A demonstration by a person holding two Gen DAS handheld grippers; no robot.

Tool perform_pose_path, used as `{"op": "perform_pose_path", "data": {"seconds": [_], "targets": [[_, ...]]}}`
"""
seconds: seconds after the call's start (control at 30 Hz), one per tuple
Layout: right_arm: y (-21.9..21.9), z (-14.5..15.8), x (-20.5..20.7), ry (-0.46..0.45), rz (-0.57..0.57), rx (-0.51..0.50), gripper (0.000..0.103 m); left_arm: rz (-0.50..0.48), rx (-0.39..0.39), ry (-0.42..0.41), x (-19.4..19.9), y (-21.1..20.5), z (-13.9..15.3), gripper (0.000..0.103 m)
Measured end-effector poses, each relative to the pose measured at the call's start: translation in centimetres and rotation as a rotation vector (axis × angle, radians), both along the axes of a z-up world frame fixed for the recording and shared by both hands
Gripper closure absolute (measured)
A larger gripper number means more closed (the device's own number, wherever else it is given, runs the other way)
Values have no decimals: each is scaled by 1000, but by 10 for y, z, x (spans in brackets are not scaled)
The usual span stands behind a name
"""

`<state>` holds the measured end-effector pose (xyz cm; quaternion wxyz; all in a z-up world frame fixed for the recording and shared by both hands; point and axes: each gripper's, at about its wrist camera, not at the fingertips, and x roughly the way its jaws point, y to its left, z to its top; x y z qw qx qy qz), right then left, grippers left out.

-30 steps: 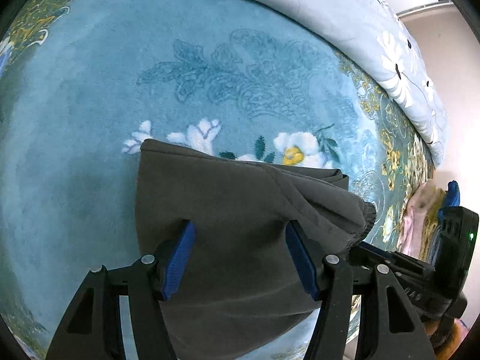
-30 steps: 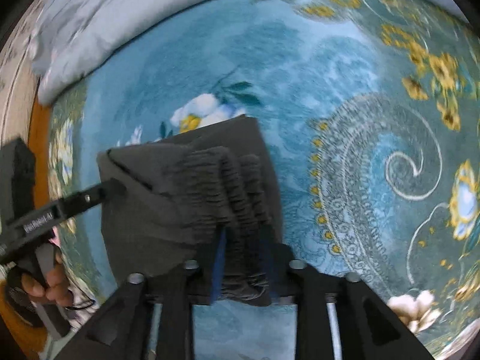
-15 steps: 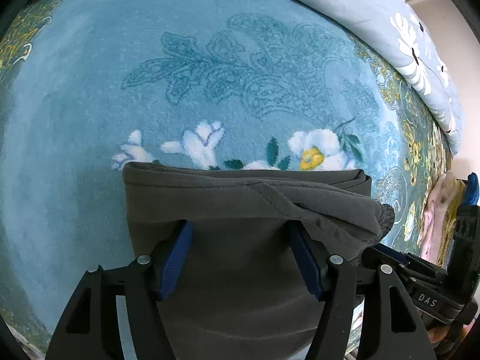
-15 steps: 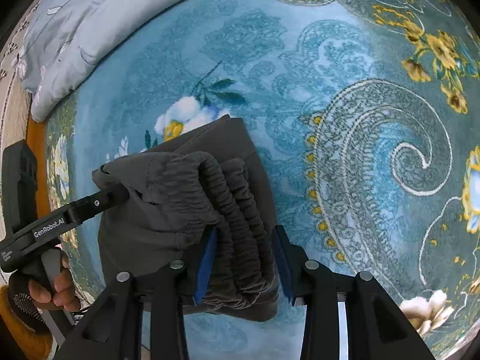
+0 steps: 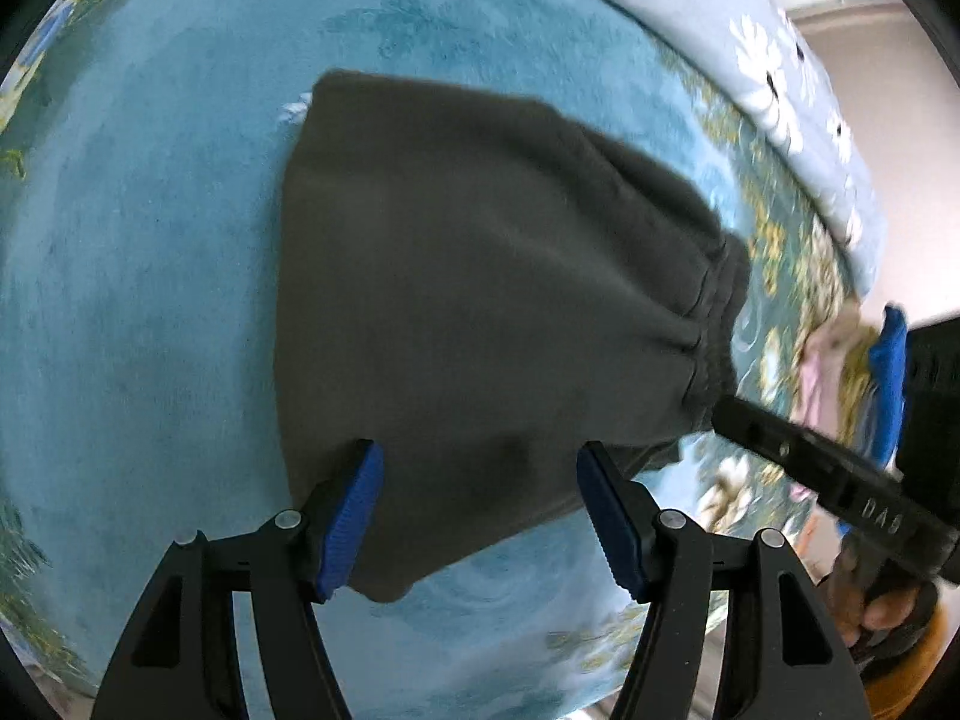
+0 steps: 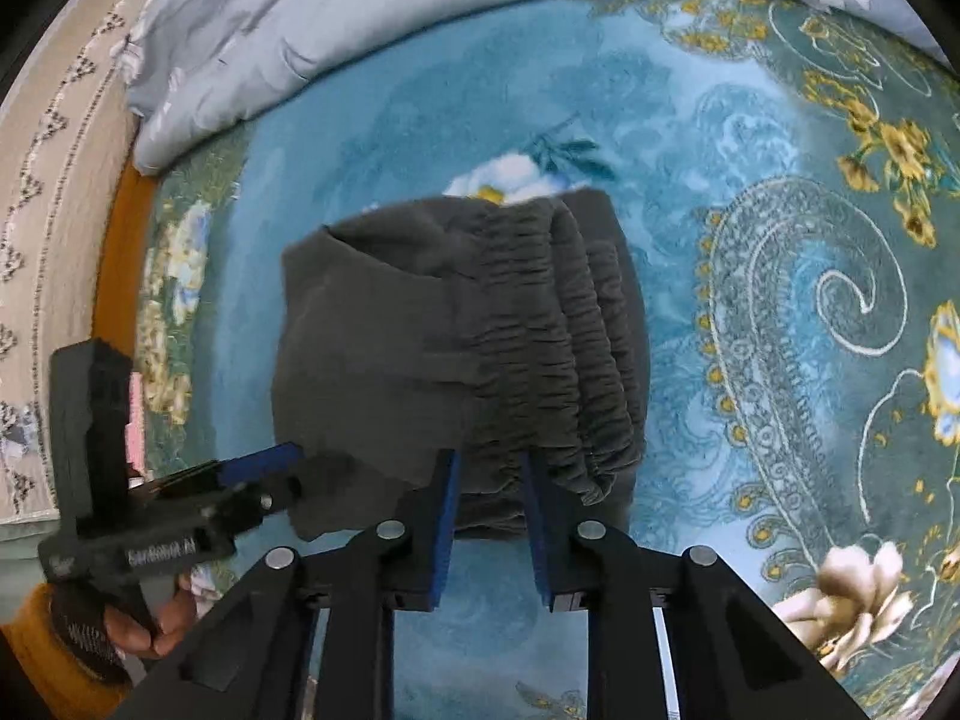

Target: Fold clothes

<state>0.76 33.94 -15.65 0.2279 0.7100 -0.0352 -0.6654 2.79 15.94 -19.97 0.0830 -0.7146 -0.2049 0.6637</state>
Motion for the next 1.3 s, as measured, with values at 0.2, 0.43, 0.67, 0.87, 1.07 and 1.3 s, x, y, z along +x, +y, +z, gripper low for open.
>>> {"op": "perform_pose_path", "data": {"seconds": [0.2,0.43,0.67,0.87,1.07,1.3], "targets": [[1,-17,-7,-11,-1,41,86,-18,-31,-31,-10,6,-19,36],[9,-32,-15,-38,-43,30,96,-16,-12,-23,-13,1,-29,34],[21,-19,-16,-39,-56,0,95,20,8,-34,-21,-5,-22,33],[57,-9,-25,-17,-158,-36,75,122,33,33,-27,-38,5,34],[79,-28,-36,-67,-261,-157,26,226,9,25,-38,-76,-2,34],[72,-53,-43,-136,-260,-250,14,274,102,8,-44,-89,-24,33]]}}
